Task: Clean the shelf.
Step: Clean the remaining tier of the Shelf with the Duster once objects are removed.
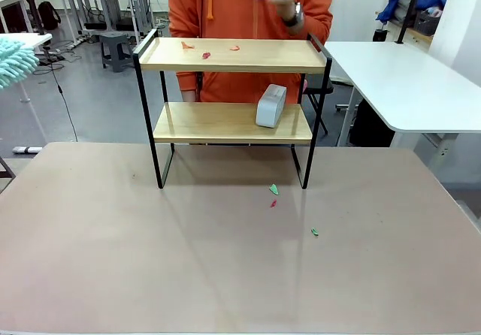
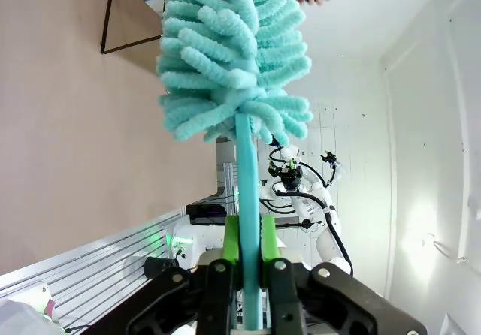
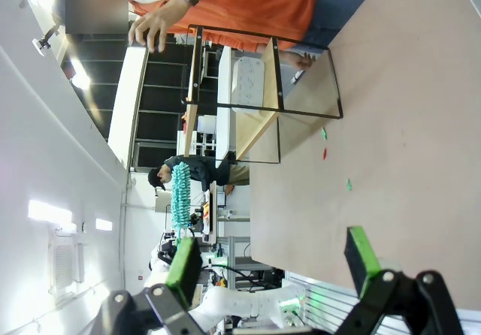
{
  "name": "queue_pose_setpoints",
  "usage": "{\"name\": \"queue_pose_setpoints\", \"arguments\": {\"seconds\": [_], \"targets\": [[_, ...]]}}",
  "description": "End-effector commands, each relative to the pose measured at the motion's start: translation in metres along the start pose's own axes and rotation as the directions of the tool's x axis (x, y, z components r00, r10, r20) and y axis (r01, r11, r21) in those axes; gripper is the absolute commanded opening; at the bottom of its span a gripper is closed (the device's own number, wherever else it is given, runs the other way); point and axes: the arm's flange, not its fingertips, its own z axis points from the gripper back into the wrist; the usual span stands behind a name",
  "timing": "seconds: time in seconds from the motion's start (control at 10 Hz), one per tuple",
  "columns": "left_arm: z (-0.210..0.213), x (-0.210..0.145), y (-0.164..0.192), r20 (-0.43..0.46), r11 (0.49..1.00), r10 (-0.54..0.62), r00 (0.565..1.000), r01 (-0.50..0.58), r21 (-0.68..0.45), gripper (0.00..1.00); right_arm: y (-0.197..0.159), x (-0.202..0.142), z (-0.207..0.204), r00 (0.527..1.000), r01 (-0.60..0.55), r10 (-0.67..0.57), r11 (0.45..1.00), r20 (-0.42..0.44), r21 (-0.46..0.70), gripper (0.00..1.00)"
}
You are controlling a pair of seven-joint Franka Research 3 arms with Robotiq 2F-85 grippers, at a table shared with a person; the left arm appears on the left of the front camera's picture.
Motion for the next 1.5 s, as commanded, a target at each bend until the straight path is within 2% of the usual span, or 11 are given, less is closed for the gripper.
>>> {"name": "queue_pose_setpoints", "arguments": {"seconds": [0.0,0.1,0.2,0.4,0.5,0.7,0.8,1.0,1.1,1.2,1.4], "targets": [[-0.001,-0.002,0.0,0.002,1.0,-0.02,1.0,0.02,-0.014,0.12,0.001,0.002,0.0,1.0,-0.026,0.026,0.999,0.01,0.022,1.0],[0.0,0.0,0.0,0.0,1.0,0.0,1.0,0.0,0.0,0.12,0.001,0.002,0.0,1.0,-0.026,0.026,0.999,0.01,0.022,1.0],[-0.014,0.007,-0.021,-0.011,0.999,0.033,0.999,-0.033,0.02,0.12,0.001,0.002,0.0,1.0,-0.026,0.026,0.999,0.01,0.022,1.0],[-0.058,0.02,-0.08,0.051,0.997,0.018,0.999,-0.022,0.079,0.12,0.001,0.002,0.0,1.0,-0.026,0.026,0.999,0.01,0.022,1.0],[-0.081,0.025,-0.106,0.072,0.993,0.055,0.996,-0.062,0.1,0.12,0.001,0.002,0.0,1.0,-0.026,0.026,0.999,0.01,0.022,1.0],[-0.133,0.027,-0.154,0.005,0.986,0.082,0.997,-0.082,0.144,0.12,0.001,0.002,0.0,1.0,-0.026,0.026,0.999,0.01,0.022,1.0],[-0.162,0.018,-0.167,-0.108,0.982,0.089,0.99,-0.069,0.174,0.12,0.001,0.002,0.0,1.0,-0.026,0.026,0.999,0.01,0.022,1.0],[-0.209,0.006,-0.181,-0.132,0.981,0.055,0.99,-0.029,0.191,0.12,0.001,0.002,0.0,1.0,-0.026,0.026,0.999,0.01,0.022,1.0],[-0.21,0.0,-0.185,-0.145,0.989,0.044,0.988,-0.022,0.149,0.12,0.001,0.002,0.0,1.0,-0.026,0.026,0.999,0.01,0.022,1.0],[-0.203,0.003,-0.18,-0.138,0.978,0.06,0.989,-0.031,0.209,0.12,0.001,0.002,0.0,1.0,-0.026,0.026,0.999,0.01,0.022,1.0],[-0.203,0.003,-0.18,-0.138,0.978,0.06,0.989,-0.031,0.209,0.12,0.001,0.002,0.0,1.0,-0.026,0.026,0.999,0.01,0.022,1.0]]}}
